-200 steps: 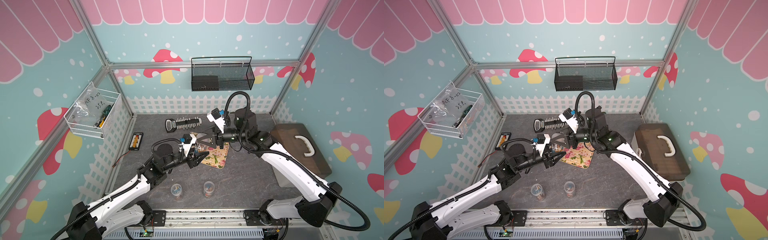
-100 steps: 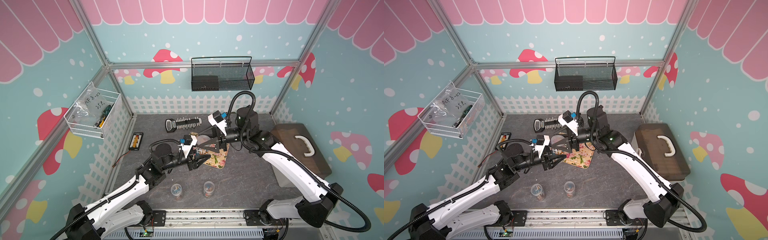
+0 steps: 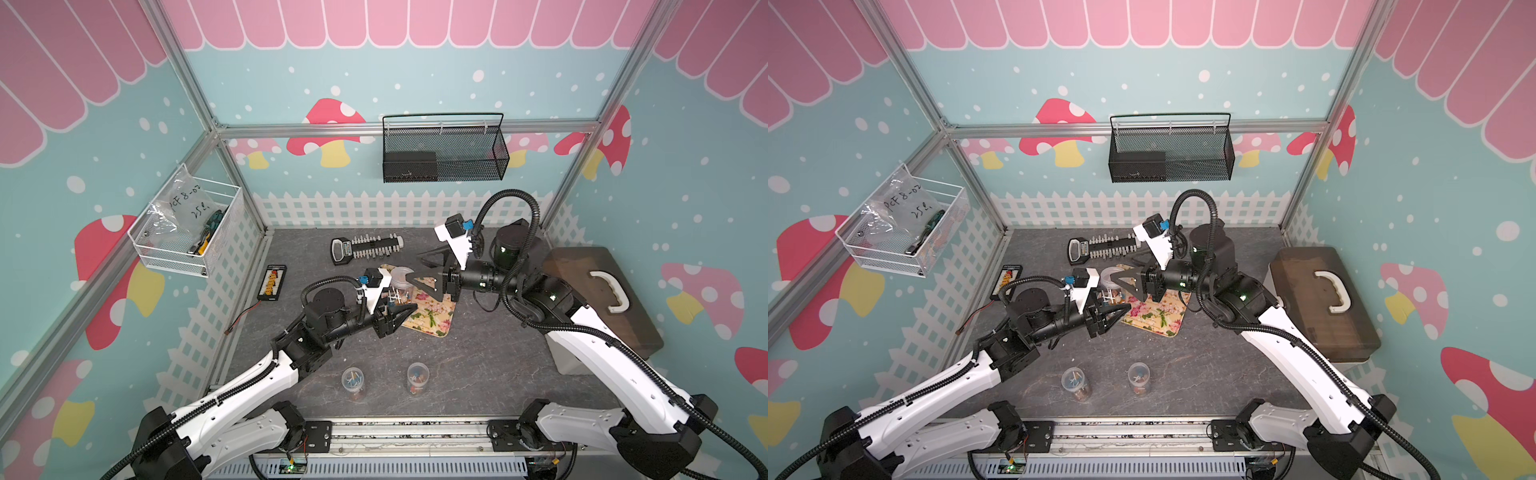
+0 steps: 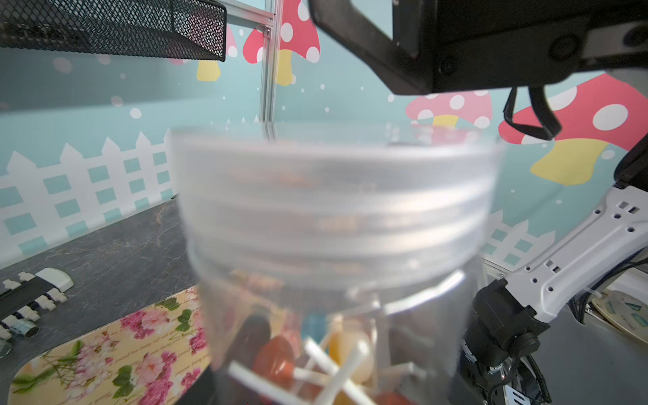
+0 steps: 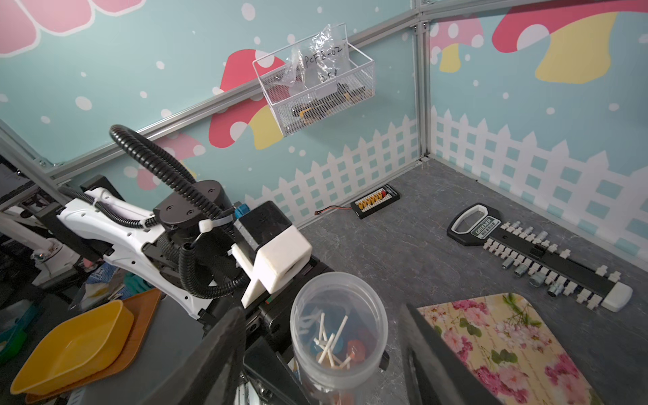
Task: Pour the candies out of the jar
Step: Unscrew the lid from the jar.
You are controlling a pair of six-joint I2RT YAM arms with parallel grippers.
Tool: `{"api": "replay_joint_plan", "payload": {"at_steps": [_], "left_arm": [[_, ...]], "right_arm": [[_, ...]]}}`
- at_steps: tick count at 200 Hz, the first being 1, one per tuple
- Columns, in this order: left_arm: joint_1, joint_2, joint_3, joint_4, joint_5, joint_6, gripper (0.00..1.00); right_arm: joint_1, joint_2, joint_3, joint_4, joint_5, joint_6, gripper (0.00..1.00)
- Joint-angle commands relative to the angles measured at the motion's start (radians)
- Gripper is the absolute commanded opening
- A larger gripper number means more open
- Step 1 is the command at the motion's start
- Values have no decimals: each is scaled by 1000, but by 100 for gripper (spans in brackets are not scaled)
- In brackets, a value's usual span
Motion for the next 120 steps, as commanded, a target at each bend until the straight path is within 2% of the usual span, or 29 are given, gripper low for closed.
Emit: {"api": "replay_joint_plan", "payload": {"at_steps": [1, 101, 120], "left_arm": [[3, -7, -1, 13, -25, 0, 37], [3, 15, 4, 27, -18, -4, 37], [2, 16, 4, 28, -16, -6, 36]], "right_arm": [[18, 8, -10, -30, 96, 30, 66], [94, 91, 45, -80, 148, 10, 63], [96, 111, 59, -79, 144, 5, 59]]}}
